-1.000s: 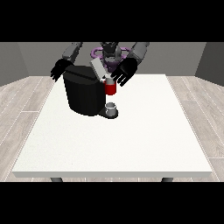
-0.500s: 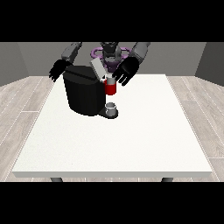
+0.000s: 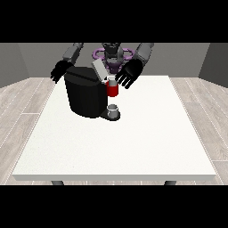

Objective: Insert the coffee pod into the coffee machine and close the lid

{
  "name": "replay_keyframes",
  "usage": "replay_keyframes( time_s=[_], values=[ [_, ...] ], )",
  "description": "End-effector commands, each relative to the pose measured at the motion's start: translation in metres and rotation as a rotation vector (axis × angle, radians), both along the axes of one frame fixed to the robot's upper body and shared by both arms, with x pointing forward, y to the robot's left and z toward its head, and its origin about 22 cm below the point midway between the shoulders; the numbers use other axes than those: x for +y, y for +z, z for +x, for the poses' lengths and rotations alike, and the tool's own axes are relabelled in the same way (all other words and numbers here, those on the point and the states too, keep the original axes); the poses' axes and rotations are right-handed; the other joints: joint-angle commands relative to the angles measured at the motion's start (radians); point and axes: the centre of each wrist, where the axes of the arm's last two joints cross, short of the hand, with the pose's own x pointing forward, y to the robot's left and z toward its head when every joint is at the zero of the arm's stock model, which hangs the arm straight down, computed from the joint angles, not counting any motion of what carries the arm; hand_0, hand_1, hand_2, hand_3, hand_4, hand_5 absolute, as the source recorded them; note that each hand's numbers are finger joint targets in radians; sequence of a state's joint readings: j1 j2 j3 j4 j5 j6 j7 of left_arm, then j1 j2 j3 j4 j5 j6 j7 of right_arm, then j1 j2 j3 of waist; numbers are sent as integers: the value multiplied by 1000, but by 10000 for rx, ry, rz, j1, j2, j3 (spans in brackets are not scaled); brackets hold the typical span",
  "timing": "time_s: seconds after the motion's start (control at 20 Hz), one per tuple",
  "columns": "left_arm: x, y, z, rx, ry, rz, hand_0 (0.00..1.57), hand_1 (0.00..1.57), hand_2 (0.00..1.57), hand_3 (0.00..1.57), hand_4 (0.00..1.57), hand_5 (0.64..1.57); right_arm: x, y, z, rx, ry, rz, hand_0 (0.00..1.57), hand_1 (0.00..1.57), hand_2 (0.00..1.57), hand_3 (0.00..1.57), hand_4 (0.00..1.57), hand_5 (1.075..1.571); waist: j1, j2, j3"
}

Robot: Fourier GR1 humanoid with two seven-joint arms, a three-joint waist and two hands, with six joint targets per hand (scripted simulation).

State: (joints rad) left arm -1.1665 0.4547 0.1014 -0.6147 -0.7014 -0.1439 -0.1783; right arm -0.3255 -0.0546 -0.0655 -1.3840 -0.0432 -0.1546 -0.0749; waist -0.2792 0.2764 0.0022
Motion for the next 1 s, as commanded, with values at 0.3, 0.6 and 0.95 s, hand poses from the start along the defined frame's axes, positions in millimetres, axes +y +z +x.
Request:
replay_keyframes(
  time_s=[0.3, 0.6, 0.95],
  values=[
    [-7, -6, 0, 760, -454, 1346, 0, 0, 0, 0, 0, 1571, 1, -9, 4, 309, -533, 107, 0, 0, 0, 0, 353, 1571, 343, -215, -19],
    [-20, -3, 1, 846, -325, 1153, 0, 0, 0, 0, 0, 1571, -15, -30, -6, 794, -315, 36, 0, 0, 0, 0, 376, 1571, 314, -749, -16],
    [-27, -40, -3, 1069, -477, 951, 0, 0, 0, 0, 0, 1571, -4, -33, -7, 1130, -632, 312, 0, 0, 0, 0, 381, 1571, 740, -1116, -21]
  ],
)
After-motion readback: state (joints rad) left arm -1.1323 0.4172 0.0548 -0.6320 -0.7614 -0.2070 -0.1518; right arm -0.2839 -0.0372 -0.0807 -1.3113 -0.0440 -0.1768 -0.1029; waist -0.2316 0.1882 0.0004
